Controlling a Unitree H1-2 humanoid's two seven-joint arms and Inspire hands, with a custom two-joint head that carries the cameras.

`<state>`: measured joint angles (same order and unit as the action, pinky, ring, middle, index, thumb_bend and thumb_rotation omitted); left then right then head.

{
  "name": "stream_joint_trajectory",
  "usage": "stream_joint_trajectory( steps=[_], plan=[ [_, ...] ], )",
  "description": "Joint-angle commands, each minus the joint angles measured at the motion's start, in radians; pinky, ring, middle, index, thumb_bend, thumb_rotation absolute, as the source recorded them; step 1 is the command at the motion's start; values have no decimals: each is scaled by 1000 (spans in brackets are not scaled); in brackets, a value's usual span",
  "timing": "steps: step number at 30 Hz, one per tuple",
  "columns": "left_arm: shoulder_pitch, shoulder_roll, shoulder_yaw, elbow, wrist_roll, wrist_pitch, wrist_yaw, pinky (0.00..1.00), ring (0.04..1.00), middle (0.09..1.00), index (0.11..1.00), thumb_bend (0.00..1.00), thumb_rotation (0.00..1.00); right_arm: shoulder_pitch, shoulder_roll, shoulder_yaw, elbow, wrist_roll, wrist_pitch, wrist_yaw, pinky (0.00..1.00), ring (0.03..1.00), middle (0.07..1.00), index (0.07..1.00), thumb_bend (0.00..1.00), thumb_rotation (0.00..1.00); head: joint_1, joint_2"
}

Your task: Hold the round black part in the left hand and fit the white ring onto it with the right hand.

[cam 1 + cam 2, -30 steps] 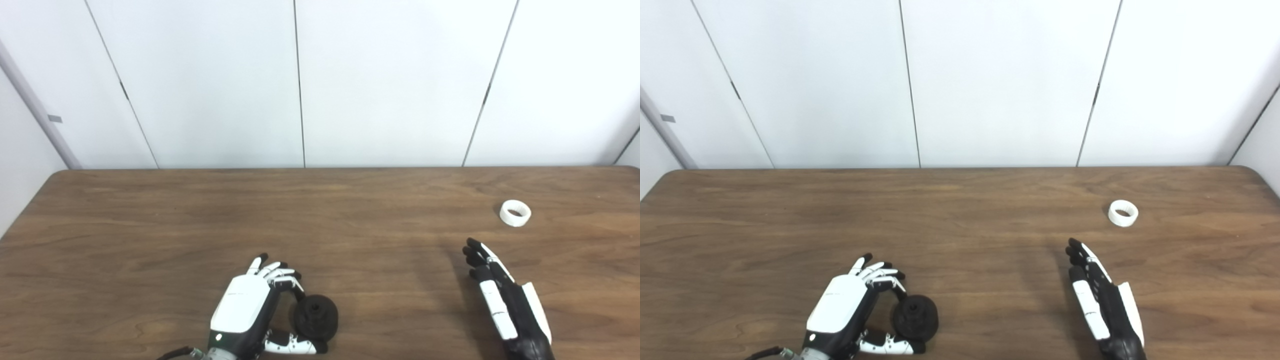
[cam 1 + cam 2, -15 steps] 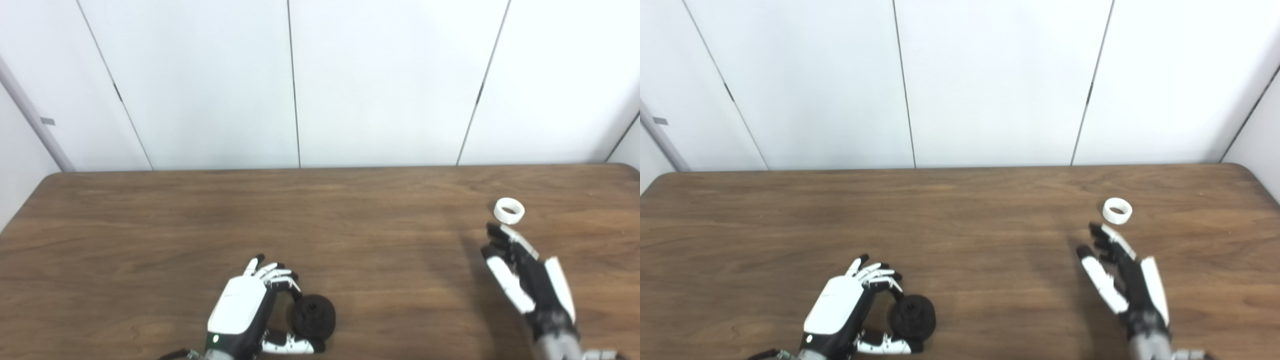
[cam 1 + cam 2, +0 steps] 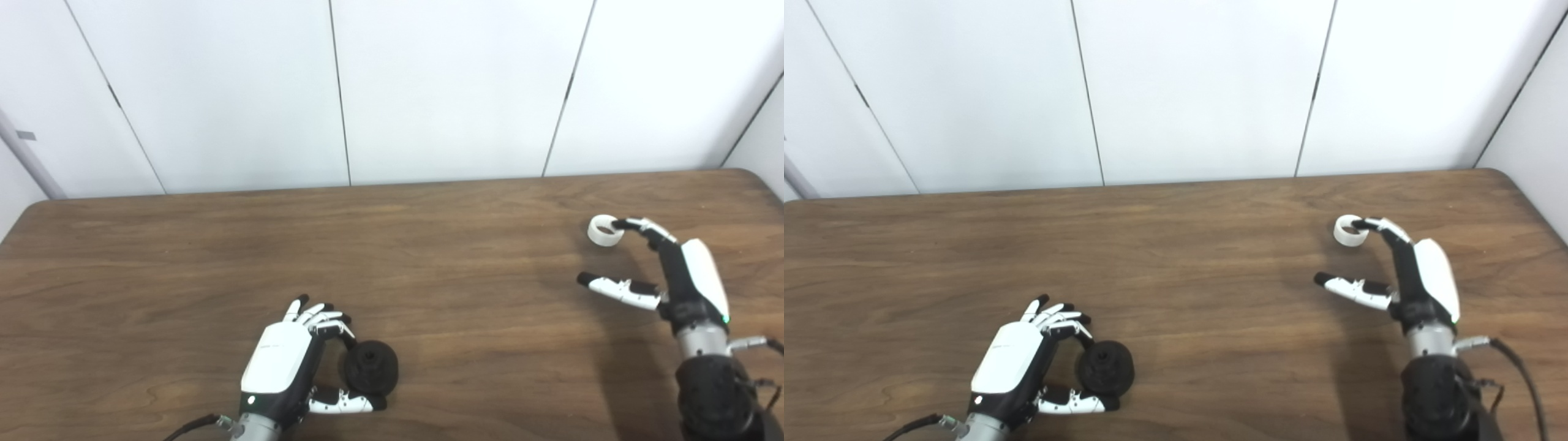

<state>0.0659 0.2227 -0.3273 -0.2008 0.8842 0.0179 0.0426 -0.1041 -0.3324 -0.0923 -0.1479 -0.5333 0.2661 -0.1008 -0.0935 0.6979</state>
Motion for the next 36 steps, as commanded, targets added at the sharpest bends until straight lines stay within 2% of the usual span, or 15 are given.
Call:
stream_joint_trajectory(
  steps=[1,5,10,18,25,36],
  plan=[
    [5,12,7,-5,12,-4,1,1000,870,765,485,521,49,-50,-32,-10,4,-22,-25,-26,854,897,886,761,740,300,-13,3],
    [7,19,15,-12,5,-4,-9,1000,870,764,485,521,48,-82,-54,-8,51,-25,-30,-33,885,910,895,766,737,261,-33,12],
    [9,25,23,-17,-3,-12,-17,1000,866,763,486,521,48,-131,-84,9,93,-47,12,-1,938,924,909,777,737,247,-50,19],
    [12,38,45,-27,-22,-21,-35,1000,866,761,485,521,47,-227,-118,60,188,-86,46,30,941,906,893,772,770,271,-133,32],
    [12,58,66,-20,-43,-48,-40,1000,863,759,485,520,48,-302,-118,94,267,-94,66,36,945,910,900,774,784,286,-197,28],
    [18,71,89,-25,-55,-52,-64,1000,869,760,486,520,48,-364,-122,139,307,-108,141,69,948,917,899,779,785,284,-254,15]
  ],
)
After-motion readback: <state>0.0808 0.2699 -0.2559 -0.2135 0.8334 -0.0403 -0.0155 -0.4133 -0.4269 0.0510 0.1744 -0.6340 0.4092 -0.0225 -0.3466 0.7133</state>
